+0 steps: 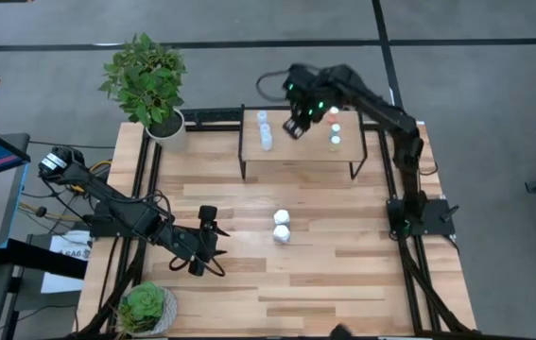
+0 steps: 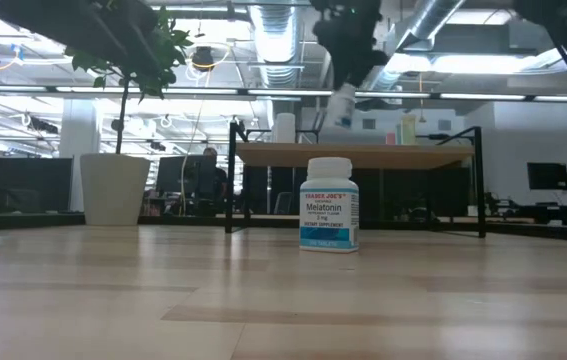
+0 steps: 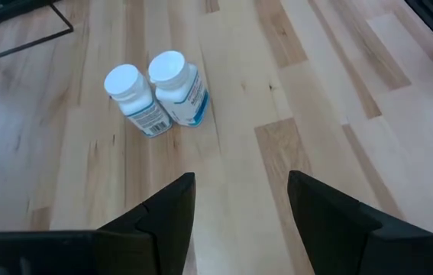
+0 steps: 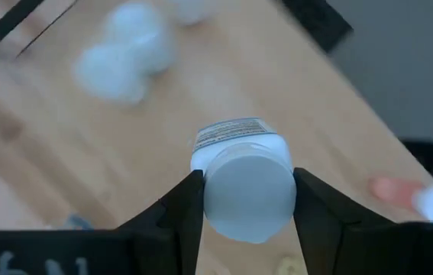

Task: Pick and place medicine bottles onto shelf by color
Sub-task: Put the bottom white pill bottle on the shelf

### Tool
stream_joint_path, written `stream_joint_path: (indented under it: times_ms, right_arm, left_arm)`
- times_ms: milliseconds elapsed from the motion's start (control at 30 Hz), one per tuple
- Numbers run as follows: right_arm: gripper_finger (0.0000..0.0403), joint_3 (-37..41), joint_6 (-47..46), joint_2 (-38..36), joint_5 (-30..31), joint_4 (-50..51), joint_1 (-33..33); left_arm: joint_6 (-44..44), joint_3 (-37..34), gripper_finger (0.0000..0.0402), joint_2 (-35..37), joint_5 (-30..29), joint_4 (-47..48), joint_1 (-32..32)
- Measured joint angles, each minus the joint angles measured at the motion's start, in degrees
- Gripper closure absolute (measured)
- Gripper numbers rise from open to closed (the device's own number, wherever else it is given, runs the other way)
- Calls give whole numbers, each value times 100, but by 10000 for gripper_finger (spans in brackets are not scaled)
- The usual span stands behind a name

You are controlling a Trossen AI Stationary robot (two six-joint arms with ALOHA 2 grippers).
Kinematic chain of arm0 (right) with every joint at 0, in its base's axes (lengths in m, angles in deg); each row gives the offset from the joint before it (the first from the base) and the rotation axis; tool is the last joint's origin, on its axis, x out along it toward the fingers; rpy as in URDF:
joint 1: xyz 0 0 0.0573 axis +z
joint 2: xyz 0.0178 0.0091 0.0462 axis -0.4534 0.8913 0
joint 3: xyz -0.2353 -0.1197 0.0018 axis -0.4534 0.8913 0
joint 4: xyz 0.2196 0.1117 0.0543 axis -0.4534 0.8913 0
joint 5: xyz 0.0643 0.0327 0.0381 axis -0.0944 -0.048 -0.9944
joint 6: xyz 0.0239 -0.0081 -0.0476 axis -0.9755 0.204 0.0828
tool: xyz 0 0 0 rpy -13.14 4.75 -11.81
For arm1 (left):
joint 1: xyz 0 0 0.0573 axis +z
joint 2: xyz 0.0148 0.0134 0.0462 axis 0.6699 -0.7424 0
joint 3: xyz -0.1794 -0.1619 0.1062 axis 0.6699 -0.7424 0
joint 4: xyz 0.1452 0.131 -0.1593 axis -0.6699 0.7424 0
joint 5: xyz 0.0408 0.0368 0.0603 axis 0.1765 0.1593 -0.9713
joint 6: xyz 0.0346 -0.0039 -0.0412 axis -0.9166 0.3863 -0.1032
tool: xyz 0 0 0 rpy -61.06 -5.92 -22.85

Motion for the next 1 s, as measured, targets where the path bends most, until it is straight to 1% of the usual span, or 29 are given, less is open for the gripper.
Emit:
stream_joint_path:
  times_ms: [133, 233, 333, 433, 567, 733, 867, 1000]
  right_arm:
    - [232, 2, -626, 17, -184, -45, -585]
    - [232, 5, -872, 56, -518, -300, -760]
    - [233, 7, -970, 52, -712, -592, -774]
    - [233, 7, -970, 52, -712, -793, -709]
    - [233, 15, -928, 52, -695, -811, -647]
    - [233, 140, -1126, 57, -692, -1223, -686]
    - [233, 138, -1291, 45, -692, -1200, -804]
    - [233, 138, -1234, 51, -695, -981, -852]
  left_arm:
    - [140, 0, 203, 0, 1, 0, 2]
    - [151, 0, 203, 0, 2, 0, 0]
    - [152, 0, 203, 0, 2, 0, 2]
    - [147, 0, 203, 0, 2, 0, 0]
    - [100, 0, 203, 0, 2, 0, 0]
    - [-15, 0, 203, 0, 0, -3, 0]
    - [-6, 0, 203, 0, 2, -3, 1]
    - [-22, 0, 203, 0, 0, -10, 0]
